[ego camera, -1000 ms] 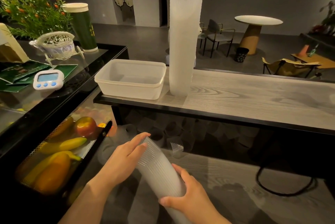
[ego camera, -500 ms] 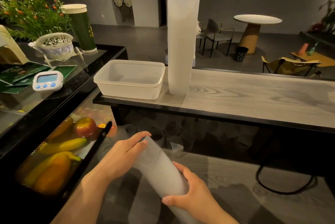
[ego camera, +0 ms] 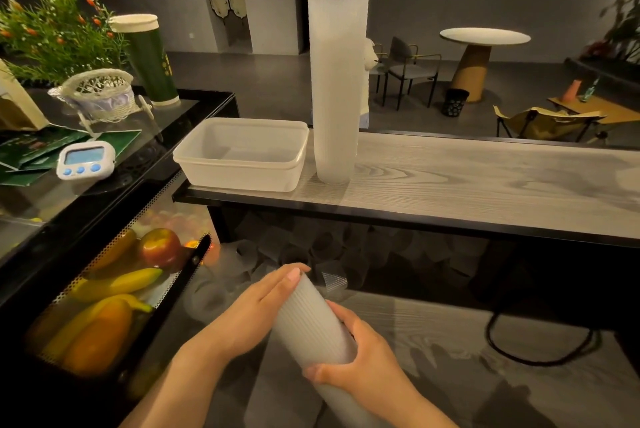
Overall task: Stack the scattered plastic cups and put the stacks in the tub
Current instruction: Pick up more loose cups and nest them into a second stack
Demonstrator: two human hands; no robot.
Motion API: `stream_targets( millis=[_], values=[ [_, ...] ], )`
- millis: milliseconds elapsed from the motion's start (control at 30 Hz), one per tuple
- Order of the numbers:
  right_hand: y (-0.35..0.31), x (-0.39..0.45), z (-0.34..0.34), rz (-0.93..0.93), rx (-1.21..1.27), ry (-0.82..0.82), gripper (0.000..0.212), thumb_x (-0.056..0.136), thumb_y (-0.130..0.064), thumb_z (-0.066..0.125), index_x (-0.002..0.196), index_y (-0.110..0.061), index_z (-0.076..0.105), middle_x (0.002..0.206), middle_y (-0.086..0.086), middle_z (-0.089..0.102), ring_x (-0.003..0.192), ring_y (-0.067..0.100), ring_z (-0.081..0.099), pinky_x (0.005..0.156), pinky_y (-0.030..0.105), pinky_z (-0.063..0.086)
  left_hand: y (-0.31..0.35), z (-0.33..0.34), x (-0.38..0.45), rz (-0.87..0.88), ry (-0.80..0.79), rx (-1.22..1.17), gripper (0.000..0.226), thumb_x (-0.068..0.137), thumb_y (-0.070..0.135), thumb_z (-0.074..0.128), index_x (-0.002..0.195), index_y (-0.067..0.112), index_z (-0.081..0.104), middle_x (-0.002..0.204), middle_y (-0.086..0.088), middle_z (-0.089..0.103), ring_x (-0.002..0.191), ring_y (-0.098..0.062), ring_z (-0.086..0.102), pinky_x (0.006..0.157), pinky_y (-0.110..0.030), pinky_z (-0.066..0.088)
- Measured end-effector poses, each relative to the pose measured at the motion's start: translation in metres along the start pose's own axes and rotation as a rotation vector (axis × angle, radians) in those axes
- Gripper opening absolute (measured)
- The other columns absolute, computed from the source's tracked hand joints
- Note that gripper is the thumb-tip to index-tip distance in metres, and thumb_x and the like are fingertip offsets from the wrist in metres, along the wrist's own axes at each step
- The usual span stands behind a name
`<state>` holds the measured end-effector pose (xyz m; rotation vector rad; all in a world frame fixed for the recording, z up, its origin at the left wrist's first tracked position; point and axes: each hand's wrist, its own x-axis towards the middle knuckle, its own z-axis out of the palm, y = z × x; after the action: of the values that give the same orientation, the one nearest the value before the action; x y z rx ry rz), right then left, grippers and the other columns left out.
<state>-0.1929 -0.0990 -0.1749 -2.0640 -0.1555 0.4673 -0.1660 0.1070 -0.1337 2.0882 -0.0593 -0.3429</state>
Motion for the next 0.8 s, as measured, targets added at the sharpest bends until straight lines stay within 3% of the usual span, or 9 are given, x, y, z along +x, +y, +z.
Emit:
stream_targets(
  millis=[133,200,233,300,367,467,600,667,800],
  values=[
    [0.004,-0.002,-0.003,0.019,0.013,-0.005,0.098,0.051,-0.064,0.08,0.133,-0.063,0.026,0.123,-0.025,0.042,0.111,0.003,0.048,0.099,0.031,0.048,0.004,0.002,-0.001,-0.015,-0.131,-0.01,0.047,0.092,0.074,0.027,0.137,0.063,0.036,0.14,0.031,0.037,0.122,0.01,0.04,0.098,-0.016,0.033],
    [0.008,-0.002,-0.005,0.036,0.014,-0.006,0.1,0.051,-0.068,0.08,0.134,-0.064,0.025,0.125,-0.024,0.043,0.112,0.002,0.047,0.1,0.03,0.047,0.0,-0.004,0.01,-0.039,-0.149,-0.022,0.052,0.092,0.076,0.025,0.139,0.061,0.039,0.146,0.027,0.037,0.132,0.005,0.037,0.113,-0.03,0.029],
    [0.009,-0.002,-0.006,0.039,0.023,0.0,0.1,0.05,-0.069,0.08,0.135,-0.065,0.026,0.126,-0.024,0.043,0.113,0.001,0.047,0.101,0.03,0.046,-0.003,-0.011,0.019,-0.053,-0.062,-0.041,0.054,0.094,0.075,0.026,0.14,0.054,0.045,0.149,0.02,0.041,0.136,-0.003,0.038,0.116,-0.036,0.027],
    [0.01,-0.002,-0.009,0.049,0.023,0.006,0.1,0.051,-0.071,0.079,0.136,-0.065,0.024,0.126,-0.026,0.042,0.113,0.002,0.047,0.1,0.03,0.047,-0.02,-0.03,0.045,-0.112,0.271,-0.015,0.051,0.101,0.057,0.037,0.139,0.028,0.055,0.145,-0.001,0.052,0.136,-0.022,0.045,0.114,-0.038,0.03],
    [0.014,-0.001,-0.013,0.073,0.006,0.019,0.101,0.052,-0.073,0.077,0.136,-0.063,0.022,0.126,-0.027,0.041,0.112,0.003,0.047,0.099,0.031,0.048,-0.042,-0.056,0.073,-0.203,0.456,0.266,0.046,0.101,0.039,0.051,0.141,0.018,0.052,0.144,-0.014,0.051,0.132,-0.034,0.047,0.109,-0.041,0.037],
    [0.022,-0.003,-0.018,0.137,-0.021,0.049,0.099,0.049,-0.079,0.075,0.13,-0.067,0.019,0.127,-0.025,0.041,0.113,0.004,0.047,0.1,0.035,0.048,-0.08,-0.077,0.099,-0.3,0.313,0.751,0.054,0.094,0.034,0.057,0.146,0.027,0.044,0.148,-0.018,0.04,0.129,-0.04,0.045,0.104,-0.046,0.043],
    [0.028,-0.003,-0.017,0.201,-0.005,0.06,0.094,0.044,-0.08,0.077,0.119,-0.072,0.022,0.124,-0.024,0.043,0.112,0.006,0.048,0.1,0.035,0.048,-0.102,-0.076,0.115,-0.381,0.181,0.883,0.066,0.086,0.04,0.068,0.145,0.032,0.039,0.145,-0.012,0.038,0.135,-0.035,0.037,0.104,-0.043,0.044],
    [0.028,-0.001,-0.016,0.209,0.007,0.05,0.099,0.043,-0.079,0.078,0.125,-0.07,0.023,0.126,-0.023,0.043,0.114,0.006,0.047,0.101,0.035,0.048,-0.109,-0.077,0.12,-0.376,0.184,0.957,0.07,0.082,0.047,0.071,0.143,0.034,0.04,0.141,-0.005,0.04,0.138,-0.03,0.033,0.105,-0.043,0.043],
    [0.03,0.001,-0.016,0.217,-0.005,0.024,0.106,0.043,-0.081,0.077,0.132,-0.065,0.023,0.129,-0.023,0.042,0.117,0.005,0.046,0.102,0.034,0.047,-0.113,-0.078,0.127,-0.272,0.223,0.989,0.051,0.085,0.045,0.068,0.131,0.027,0.055,0.127,-0.003,0.055,0.124,-0.025,0.049,0.098,-0.034,0.045]
  ],
)
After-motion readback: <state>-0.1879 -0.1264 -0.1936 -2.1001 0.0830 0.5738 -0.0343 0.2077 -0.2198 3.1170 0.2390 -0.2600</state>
